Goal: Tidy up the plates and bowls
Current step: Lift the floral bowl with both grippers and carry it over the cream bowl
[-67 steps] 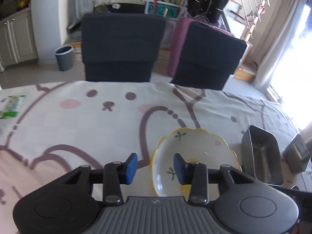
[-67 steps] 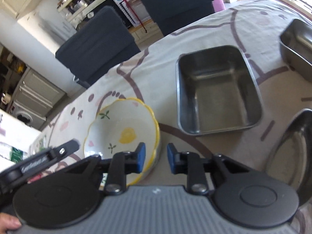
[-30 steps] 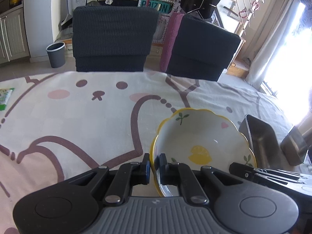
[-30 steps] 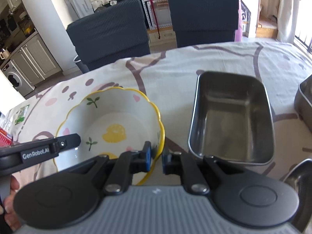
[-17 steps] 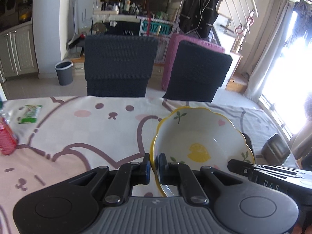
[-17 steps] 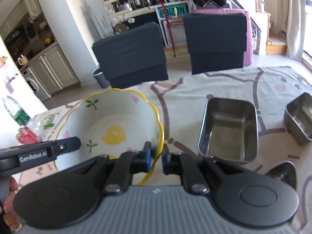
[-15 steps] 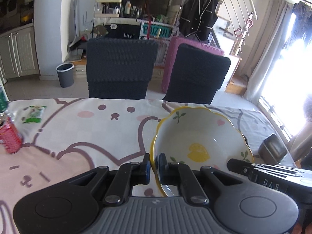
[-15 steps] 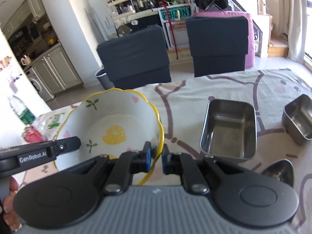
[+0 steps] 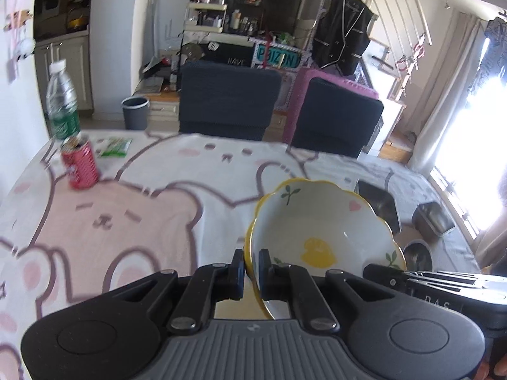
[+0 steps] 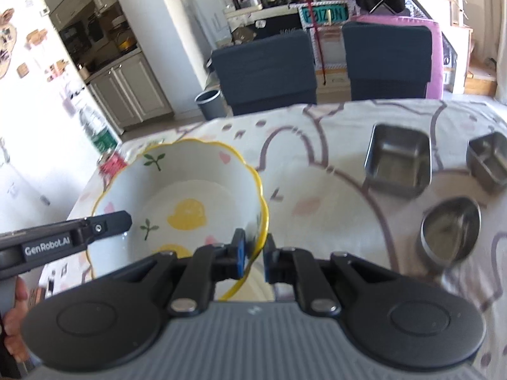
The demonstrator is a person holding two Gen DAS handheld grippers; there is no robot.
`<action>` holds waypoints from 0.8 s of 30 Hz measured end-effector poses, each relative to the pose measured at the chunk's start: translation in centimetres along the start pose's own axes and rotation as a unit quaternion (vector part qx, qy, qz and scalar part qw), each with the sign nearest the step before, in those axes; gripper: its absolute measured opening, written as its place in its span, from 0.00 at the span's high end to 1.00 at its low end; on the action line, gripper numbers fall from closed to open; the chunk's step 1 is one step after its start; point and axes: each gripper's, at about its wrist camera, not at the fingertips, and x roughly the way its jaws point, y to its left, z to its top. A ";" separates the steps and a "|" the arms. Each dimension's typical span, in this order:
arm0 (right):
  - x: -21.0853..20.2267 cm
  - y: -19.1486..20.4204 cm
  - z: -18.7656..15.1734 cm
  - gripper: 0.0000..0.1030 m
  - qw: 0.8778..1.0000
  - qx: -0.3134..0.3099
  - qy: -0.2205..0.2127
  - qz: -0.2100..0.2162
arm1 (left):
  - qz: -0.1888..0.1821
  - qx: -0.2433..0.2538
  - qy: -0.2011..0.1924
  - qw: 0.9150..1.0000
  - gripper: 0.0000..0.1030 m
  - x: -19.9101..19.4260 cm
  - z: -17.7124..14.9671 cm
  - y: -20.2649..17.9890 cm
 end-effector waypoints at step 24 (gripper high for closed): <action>4.6 2.4 -4.8 0.88 0.991 -0.070 0.102 -0.058 | -0.015 0.040 0.151 0.988 0.80 4.8 -7.3 1.6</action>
